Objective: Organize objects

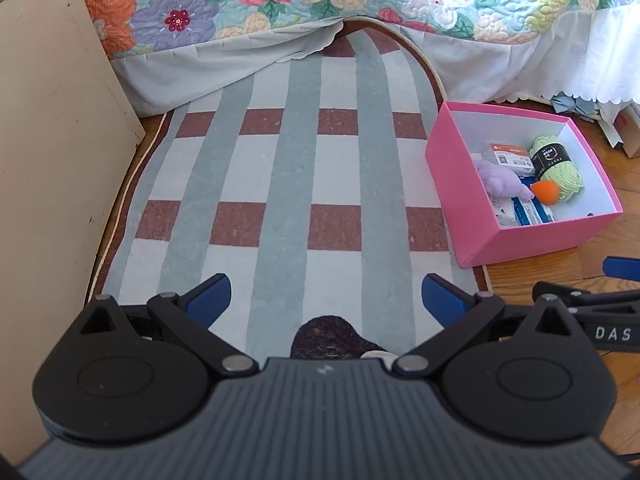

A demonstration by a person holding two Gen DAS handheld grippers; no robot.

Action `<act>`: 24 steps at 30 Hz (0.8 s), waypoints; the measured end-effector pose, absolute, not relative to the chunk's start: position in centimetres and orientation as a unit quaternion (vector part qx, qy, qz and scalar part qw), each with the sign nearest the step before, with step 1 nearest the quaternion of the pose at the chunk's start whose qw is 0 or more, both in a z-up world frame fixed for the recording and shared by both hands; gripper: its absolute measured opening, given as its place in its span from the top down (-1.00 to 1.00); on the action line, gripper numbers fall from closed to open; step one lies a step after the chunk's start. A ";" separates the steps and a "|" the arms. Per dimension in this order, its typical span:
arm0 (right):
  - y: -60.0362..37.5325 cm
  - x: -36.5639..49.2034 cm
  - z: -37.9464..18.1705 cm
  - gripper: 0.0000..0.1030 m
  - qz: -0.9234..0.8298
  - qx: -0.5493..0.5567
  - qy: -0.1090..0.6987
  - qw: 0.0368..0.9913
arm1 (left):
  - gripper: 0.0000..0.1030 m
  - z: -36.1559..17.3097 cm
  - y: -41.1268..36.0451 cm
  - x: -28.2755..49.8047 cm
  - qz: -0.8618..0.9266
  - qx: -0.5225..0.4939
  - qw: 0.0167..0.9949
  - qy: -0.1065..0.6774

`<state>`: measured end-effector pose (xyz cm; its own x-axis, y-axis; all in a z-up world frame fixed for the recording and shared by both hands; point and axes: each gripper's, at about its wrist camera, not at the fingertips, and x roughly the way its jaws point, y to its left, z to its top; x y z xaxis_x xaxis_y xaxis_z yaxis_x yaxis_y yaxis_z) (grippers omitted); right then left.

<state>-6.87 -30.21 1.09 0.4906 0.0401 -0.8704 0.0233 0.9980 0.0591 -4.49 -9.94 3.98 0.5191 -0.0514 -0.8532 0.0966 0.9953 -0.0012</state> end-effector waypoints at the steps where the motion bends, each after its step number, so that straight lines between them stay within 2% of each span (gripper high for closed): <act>1: -30.1 -7.0 1.1 -0.94 0.007 0.029 0.505 0.863 | -1.00 4.0 -9.8 -4.5 -0.041 0.021 0.871 0.489; 24: -29.8 -7.3 1.4 -0.94 -0.001 0.008 0.508 0.861 | -1.00 3.4 -9.4 -4.6 -0.028 0.035 0.867 0.496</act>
<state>-7.26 -29.78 1.36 0.4833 0.0069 -0.8754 0.0087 0.9999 0.0127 -4.63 -9.36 3.39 0.5067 -0.0144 -0.8620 0.0844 0.9959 0.0329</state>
